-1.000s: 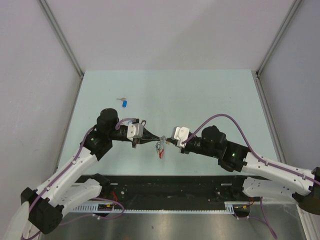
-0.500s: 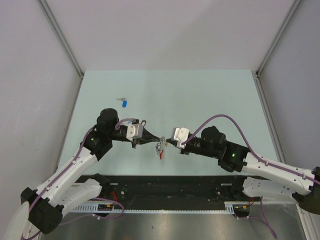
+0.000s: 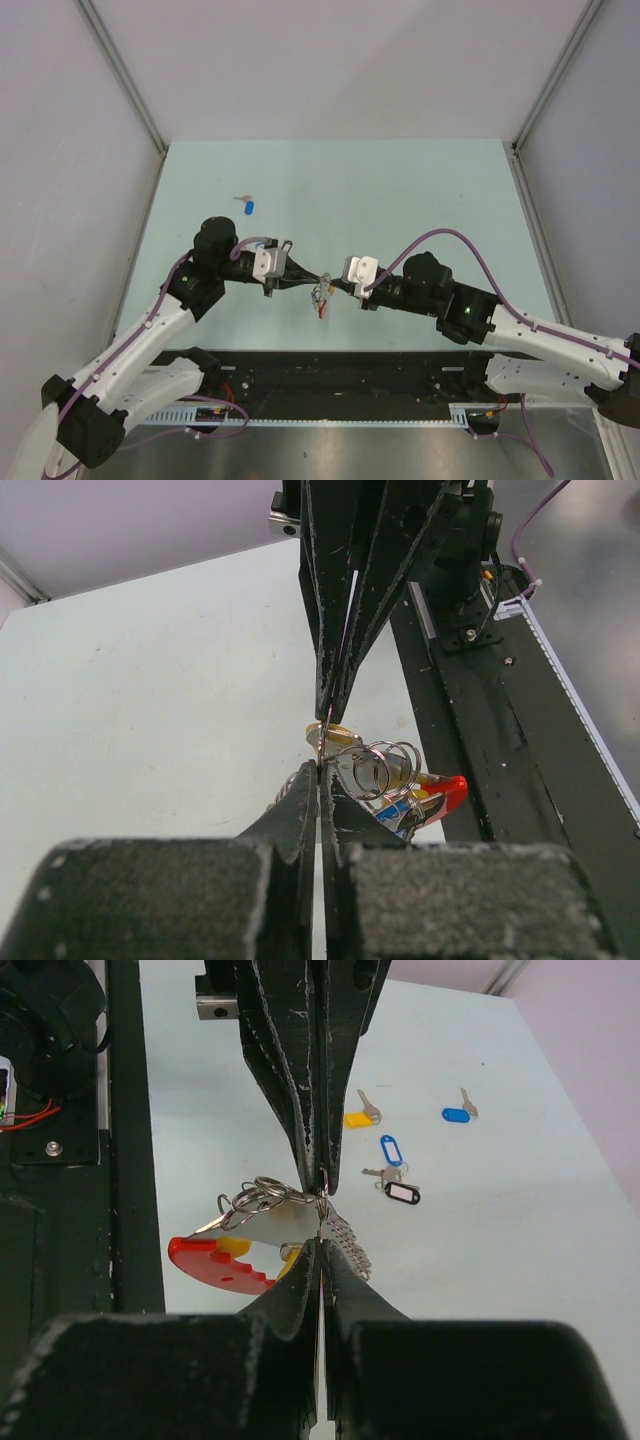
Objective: Put the keys on the keyring
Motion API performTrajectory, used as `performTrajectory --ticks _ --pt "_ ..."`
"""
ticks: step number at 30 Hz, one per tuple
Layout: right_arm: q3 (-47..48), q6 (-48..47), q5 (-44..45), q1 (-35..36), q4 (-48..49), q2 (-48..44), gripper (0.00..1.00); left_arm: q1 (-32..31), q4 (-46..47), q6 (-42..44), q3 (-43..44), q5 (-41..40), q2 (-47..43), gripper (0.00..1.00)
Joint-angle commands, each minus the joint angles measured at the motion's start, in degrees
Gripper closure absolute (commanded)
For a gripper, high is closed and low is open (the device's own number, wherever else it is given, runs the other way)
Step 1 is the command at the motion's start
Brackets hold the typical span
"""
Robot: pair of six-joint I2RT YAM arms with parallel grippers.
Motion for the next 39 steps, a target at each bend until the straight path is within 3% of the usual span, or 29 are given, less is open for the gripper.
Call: performTrajectory --ticks 1,39 --pt "3.02 -0.60 -0.52 0.43 1.01 -0.89 1.00 -0.50 1.05 2.32 0.32 3.55 -1.04 1.00" --pt "4.51 -0.60 0.10 0.61 -1.71 1.04 1.00 -0.59 0.53 2.15 0.67 3.99 -1.21 1.00"
